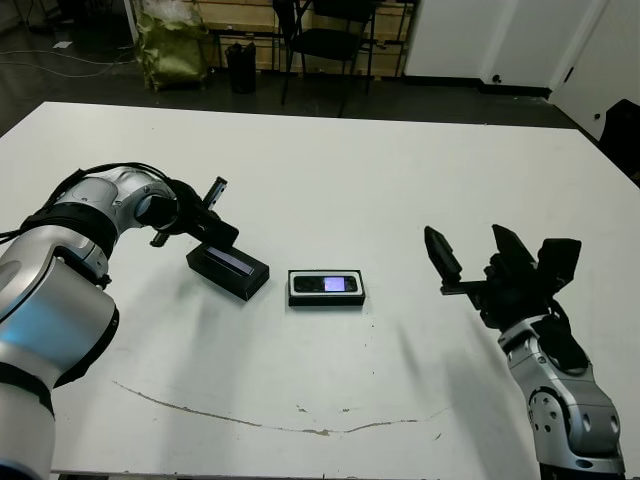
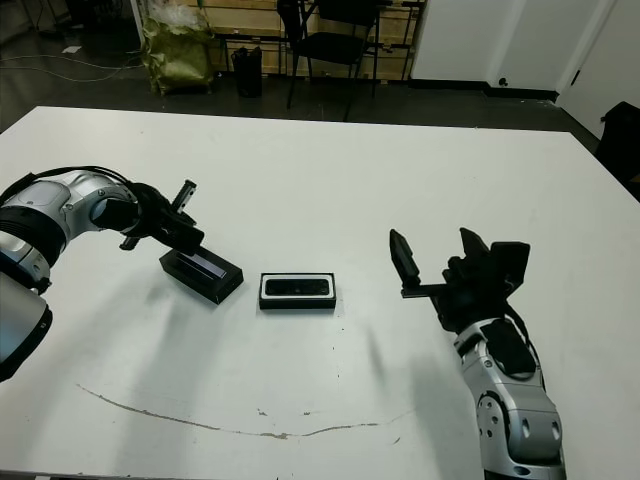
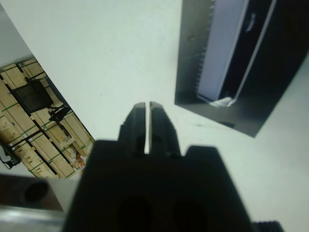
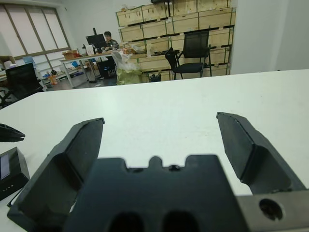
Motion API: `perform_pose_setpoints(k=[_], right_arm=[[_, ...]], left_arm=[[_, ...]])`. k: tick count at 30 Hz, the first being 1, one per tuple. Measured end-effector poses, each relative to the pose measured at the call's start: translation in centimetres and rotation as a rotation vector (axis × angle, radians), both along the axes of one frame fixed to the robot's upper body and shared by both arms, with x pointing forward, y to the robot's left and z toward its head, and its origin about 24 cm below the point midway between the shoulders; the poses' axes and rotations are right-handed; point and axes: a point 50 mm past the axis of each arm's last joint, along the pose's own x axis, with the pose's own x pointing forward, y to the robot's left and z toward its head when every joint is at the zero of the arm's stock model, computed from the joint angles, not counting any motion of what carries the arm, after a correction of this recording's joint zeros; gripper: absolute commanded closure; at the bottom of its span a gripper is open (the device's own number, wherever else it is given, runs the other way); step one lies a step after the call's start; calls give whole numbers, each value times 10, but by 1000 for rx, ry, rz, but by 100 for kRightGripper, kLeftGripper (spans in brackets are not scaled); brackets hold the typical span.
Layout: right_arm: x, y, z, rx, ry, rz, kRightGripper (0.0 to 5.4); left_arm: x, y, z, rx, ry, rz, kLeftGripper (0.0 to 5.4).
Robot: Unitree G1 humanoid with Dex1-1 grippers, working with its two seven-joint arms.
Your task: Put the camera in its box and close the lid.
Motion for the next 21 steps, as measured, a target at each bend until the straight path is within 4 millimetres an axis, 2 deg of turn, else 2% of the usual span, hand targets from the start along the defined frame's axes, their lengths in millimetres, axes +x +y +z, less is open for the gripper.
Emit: perform_pose_setpoints(k=[8, 10, 16, 21], right_arm=[[-1, 2, -2, 11, 5, 7, 0], [-1, 2, -3, 14, 9, -4, 21], [-3, 0, -10, -14, 10, -54, 153], [-3, 3, -9, -14, 2, -18, 266]], left_arm=[[-2, -2, -2, -26, 9, -12, 539], [-3, -3, -4, -32, 17, -17, 540], [-7, -3, -7, -29, 49, -44, 540], [-8, 1, -7, -23, 65, -42, 540]])
